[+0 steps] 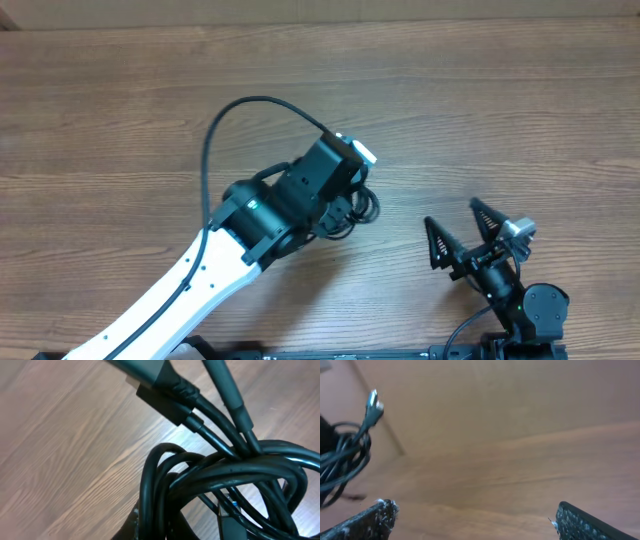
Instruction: Untangle cables
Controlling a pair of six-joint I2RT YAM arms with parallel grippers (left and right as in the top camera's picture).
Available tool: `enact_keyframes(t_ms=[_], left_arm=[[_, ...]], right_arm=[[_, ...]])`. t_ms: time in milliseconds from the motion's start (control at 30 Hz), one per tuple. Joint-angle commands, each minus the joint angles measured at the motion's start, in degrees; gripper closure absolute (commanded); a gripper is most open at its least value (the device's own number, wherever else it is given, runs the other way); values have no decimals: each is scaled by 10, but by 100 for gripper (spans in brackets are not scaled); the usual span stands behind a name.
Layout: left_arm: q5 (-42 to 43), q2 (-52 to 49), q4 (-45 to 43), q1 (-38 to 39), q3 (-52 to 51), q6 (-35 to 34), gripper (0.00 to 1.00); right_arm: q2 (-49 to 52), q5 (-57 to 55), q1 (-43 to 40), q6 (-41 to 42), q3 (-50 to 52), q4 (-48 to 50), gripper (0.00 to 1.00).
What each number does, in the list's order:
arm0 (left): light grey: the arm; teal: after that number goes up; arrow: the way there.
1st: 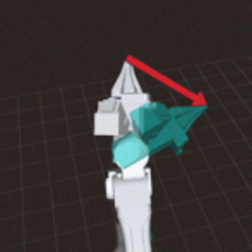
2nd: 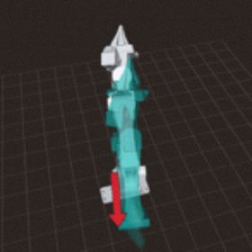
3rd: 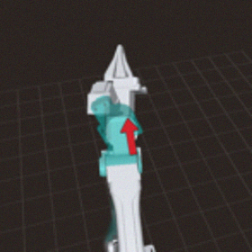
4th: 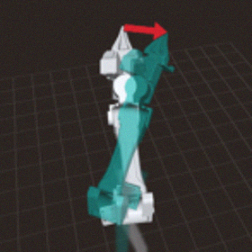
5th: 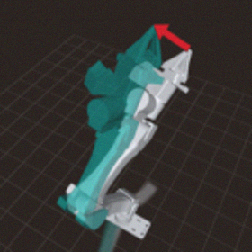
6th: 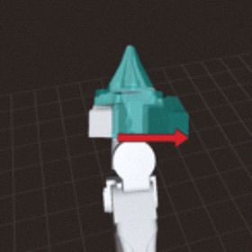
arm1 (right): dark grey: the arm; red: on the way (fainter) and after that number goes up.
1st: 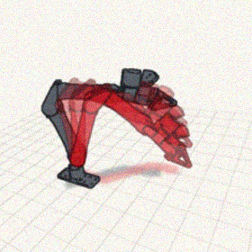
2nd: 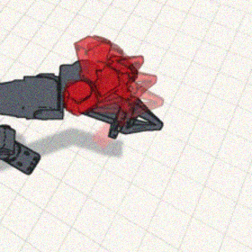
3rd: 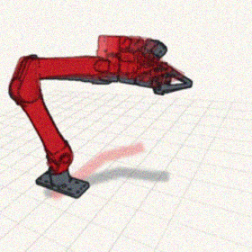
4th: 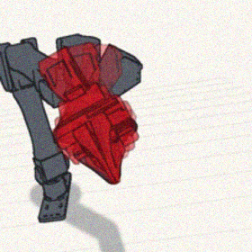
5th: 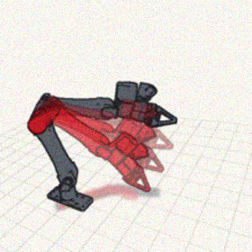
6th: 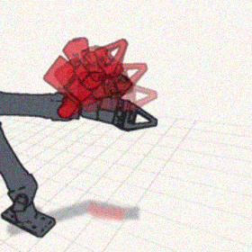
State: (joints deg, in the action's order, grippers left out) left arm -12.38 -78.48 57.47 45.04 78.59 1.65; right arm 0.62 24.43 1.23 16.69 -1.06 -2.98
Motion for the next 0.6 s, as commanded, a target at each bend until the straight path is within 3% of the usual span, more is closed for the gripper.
enact_keyframes(t_ms=[0, 367, 567], left_arm=[[-92, 44, 7, 4, 9, -103, 96], [-100, 95, 7, 4, 9, -255, 96], [-51, 95, 4, 4, 9, -235, 96]], right_arm=[[-5, 51, 3, 62, -37, -20, 0], [60, 68, 4, 84, -228, -164, 0], [165, 105, 4, 35, -356, -268, 0]])
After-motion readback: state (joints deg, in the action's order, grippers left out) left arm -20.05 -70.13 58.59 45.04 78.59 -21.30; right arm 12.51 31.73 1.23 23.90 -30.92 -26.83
